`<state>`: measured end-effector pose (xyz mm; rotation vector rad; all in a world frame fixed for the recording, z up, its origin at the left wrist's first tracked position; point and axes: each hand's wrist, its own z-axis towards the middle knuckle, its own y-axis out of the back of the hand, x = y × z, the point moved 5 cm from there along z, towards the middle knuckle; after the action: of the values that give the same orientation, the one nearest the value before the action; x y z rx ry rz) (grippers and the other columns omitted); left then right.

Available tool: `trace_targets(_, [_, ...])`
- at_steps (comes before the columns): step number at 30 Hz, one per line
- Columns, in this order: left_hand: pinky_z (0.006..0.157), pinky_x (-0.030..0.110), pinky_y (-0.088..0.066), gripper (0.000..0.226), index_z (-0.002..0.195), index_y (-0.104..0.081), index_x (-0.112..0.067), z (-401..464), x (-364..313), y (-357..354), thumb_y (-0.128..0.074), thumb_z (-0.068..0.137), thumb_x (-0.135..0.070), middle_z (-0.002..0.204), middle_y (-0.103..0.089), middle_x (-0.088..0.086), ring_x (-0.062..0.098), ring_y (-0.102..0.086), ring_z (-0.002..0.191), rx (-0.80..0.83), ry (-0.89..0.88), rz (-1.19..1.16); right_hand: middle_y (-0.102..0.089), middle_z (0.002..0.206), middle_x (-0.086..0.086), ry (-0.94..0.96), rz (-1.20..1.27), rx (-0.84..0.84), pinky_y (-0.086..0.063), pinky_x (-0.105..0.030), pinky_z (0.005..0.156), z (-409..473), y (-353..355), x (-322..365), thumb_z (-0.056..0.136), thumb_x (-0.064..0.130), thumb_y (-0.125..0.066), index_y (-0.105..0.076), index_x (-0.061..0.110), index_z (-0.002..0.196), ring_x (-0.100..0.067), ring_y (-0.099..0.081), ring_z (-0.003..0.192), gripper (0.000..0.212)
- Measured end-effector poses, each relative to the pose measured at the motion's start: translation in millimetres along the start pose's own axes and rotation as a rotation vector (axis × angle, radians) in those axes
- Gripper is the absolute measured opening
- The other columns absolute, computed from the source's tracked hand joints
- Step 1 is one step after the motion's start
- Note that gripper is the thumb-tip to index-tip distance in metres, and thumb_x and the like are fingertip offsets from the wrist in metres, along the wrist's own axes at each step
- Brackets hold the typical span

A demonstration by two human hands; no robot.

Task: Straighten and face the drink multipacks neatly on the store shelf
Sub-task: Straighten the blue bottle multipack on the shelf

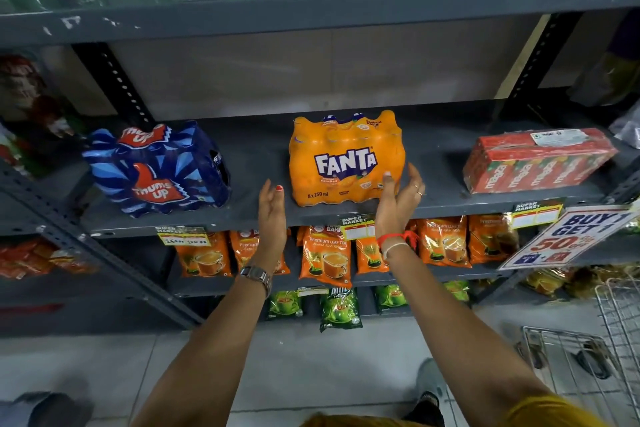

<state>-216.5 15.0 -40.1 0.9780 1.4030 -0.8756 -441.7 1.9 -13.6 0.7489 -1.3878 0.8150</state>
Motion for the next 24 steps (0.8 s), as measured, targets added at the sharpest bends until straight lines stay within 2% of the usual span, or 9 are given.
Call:
trace_targets(2, [0.097,0.029,-0.042,0.041,0.138,-0.037,-0.014,3.1,7.1,30.6,-0.04,0.099,-0.027,0.134,-0.048,0.008,0.019,-0.049,0.119,-0.144,-0.011,-0.084,-0.046,0.11,-0.011,-0.034,-0.053,0.089,-0.046,-0.027,0.098,-24.1,-11.3,0.7,0.093,0.023,-0.051,-0.051,-0.006,0.109,-0.037,-0.043,0.126,0.034])
trace_targets(4, [0.074,0.023,-0.047,0.026,0.123,-0.045,-0.014,2.0,9.7,70.3,-0.04,0.099,-0.019,0.103,-0.055,0.004,0.015,-0.054,0.088,-0.299,-0.05,-0.134,-0.048,0.109,-0.013,0.046,-0.108,0.161,-0.037,-0.045,0.106,-47.9,-30.5,9.2,0.09,0.033,-0.045,-0.053,-0.006,0.101,-0.043,-0.036,0.131,0.041])
trace_targets(6, [0.071,0.026,-0.044,0.022,0.117,-0.046,-0.015,3.0,11.7,111.2,-0.037,0.098,-0.019,0.099,-0.053,0.005,0.015,-0.05,0.082,-0.435,-0.056,-0.128,-0.047,0.129,-0.016,0.251,-0.16,0.216,-0.032,-0.048,0.11,-66.1,-58.1,12.3,0.087,0.04,-0.043,-0.054,0.002,0.114,-0.037,-0.036,0.131,0.048])
trace_targets(9, [0.079,0.033,-0.039,0.026,0.114,-0.049,-0.014,8.0,4.9,172.2,-0.04,0.094,-0.027,0.106,-0.05,0.009,0.019,-0.046,0.09,-0.602,-0.059,-0.099,-0.053,0.105,-0.009,0.375,-0.203,0.368,-0.044,-0.049,0.091,-84.0,-105.2,17.6,0.089,0.028,-0.047,-0.057,0.007,0.104,-0.027,-0.052,0.102,0.027])
trace_targets(13, [0.073,0.023,-0.039,0.013,0.107,-0.042,-0.016,24.3,-20.1,231.3,-0.04,0.096,-0.023,0.091,-0.047,0.0,0.011,-0.046,0.078,-0.691,-0.102,-0.161,-0.058,0.103,-0.014,0.244,-0.146,0.64,-0.049,-0.043,0.089,-100.0,-170.7,22.0,0.089,0.038,-0.049,-0.056,0.011,0.109,-0.023,-0.057,0.096,0.034])
trace_targets(15, [0.084,0.024,-0.038,0.022,0.117,-0.04,-0.009,37.0,-32.6,253.5,-0.036,0.098,-0.02,0.101,-0.049,-0.001,0.011,-0.05,0.092,-0.701,-0.072,-0.183,-0.057,0.12,-0.016,0.056,-0.097,0.789,-0.047,-0.019,0.092,-107.0,-197.5,22.3,0.093,0.034,-0.051,-0.052,0.009,0.122,-0.016,-0.052,0.102,0.038])
trace_targets(17, [0.104,0.028,-0.033,0.042,0.137,-0.033,-0.008,53.2,-38.5,267.9,-0.034,0.099,-0.027,0.133,-0.043,0.008,0.019,-0.042,0.123,-0.685,0.026,-0.205,-0.046,0.14,-0.009,-0.107,-0.073,0.891,-0.036,0.001,0.083,-110.9,-216.0,23.2,0.097,0.036,-0.045,-0.039,0.014,0.138,-0.013,-0.046,0.117,0.047])
trace_targets(21, [0.113,0.047,-0.031,0.079,0.144,-0.028,-0.03,95.4,-10.9,293.7,-0.045,0.078,-0.069,0.151,-0.034,0.004,0.025,-0.038,0.135,-0.498,0.197,-0.226,-0.02,0.158,-0.001,-0.224,-0.029,0.955,-0.029,-0.032,0.104,-108.7,-250.9,25.6,0.092,0.055,-0.041,-0.015,0.025,0.15,-0.022,-0.025,0.143,0.07])
trace_targets(24, [0.087,0.042,-0.053,0.067,0.133,-0.047,-0.024,100.8,-18.7,280.9,-0.04,0.082,-0.067,0.13,-0.059,0.004,0.024,-0.06,0.112,-0.392,0.225,-0.189,-0.015,0.159,-0.002,-0.256,-0.012,0.948,-0.024,-0.052,0.112,-103.3,-267.4,28.8,0.09,0.058,-0.04,-0.011,0.031,0.15,-0.027,-0.02,0.145,0.072])
